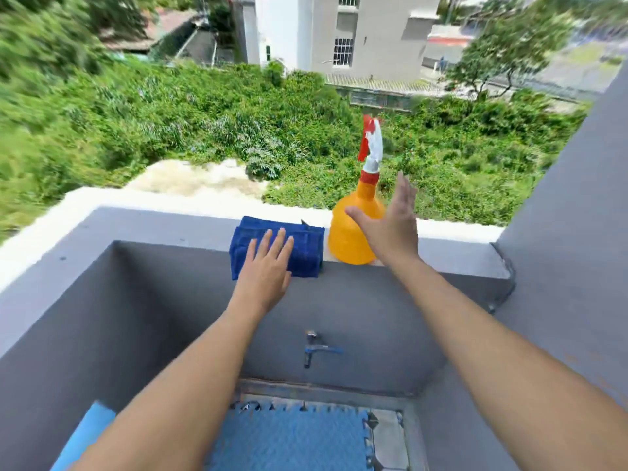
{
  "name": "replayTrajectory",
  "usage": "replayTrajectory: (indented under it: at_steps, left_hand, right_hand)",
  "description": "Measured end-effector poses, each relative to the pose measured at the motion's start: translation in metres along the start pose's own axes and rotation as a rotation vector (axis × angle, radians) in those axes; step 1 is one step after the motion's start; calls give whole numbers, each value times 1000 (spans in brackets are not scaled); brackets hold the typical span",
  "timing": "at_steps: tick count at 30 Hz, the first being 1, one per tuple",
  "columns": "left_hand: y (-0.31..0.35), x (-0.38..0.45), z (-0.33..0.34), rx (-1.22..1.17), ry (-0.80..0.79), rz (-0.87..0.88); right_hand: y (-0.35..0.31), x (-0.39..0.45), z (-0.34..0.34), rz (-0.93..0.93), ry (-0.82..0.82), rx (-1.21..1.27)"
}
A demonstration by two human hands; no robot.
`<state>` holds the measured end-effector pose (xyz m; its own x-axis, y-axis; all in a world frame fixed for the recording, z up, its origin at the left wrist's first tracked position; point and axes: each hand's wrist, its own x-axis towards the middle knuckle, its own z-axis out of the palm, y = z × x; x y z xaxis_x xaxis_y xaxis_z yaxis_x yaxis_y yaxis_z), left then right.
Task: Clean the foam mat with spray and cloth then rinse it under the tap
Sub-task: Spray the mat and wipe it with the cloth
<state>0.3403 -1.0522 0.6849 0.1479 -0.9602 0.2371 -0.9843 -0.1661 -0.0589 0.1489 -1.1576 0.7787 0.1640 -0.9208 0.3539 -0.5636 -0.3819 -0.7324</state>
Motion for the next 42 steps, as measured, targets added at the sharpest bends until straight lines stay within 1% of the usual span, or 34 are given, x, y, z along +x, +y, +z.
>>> replayTrajectory:
  at_steps: [3, 5, 7, 10, 13, 15, 17, 20, 22, 25, 29, 31, 33, 36, 39, 42]
  left_hand:
    - [-10, 24, 14, 79, -191, 11]
    - [-10, 30, 25, 107, -227, 18]
    - [-11, 33, 38, 119, -187, 10]
    - [-8, 37, 51, 135, -70, -8]
    - [0, 38, 52, 101, 43, -21]
    - [0, 39, 44, 9, 111, -40]
    - [-3, 40, 28, -97, 133, -80]
    - [-4, 27, 2, -331, 113, -265]
    - [-2, 5, -21, -568, 89, -422]
    - [-2, -39, -49, -885, 59, -544]
    - [-18, -113, -68, -1113, -20, -705]
    - [-30, -160, -75, -1152, -53, -766]
    - [-38, -209, -77, -1143, -83, -797]
    - [-50, -286, -72, -1105, -159, -855]
    - [-61, -347, -35, -1071, -206, -981]
    - [-70, -383, 40, -1050, -216, -1063]
  right_hand:
    - [-3, 28, 16, -4, -39, 37]
    - [5, 33, 26, -37, -9, 72]
    - [15, 33, 33, -76, 40, 94]
    - [20, 36, 39, -95, 95, 90]
    - [18, 37, 42, -86, 105, 91]
    - [14, 35, 39, -73, 98, 87]
    - [7, 32, 30, -33, 74, 66]
    - [-11, 19, 12, 19, 10, 13]
    - [-25, -2, 0, 6, -15, -17]
    - [-34, -48, -12, 14, -11, -23]
    - [-36, -139, -19, 92, 20, 34]
    - [-39, -191, -20, 162, 21, 70]
    - [-37, -242, -22, 202, 16, 82]
    - [-31, -312, -18, 298, -37, 77]
    - [-3, -366, 3, 395, -130, 80]
    - [47, -407, 49, 395, -245, 71]
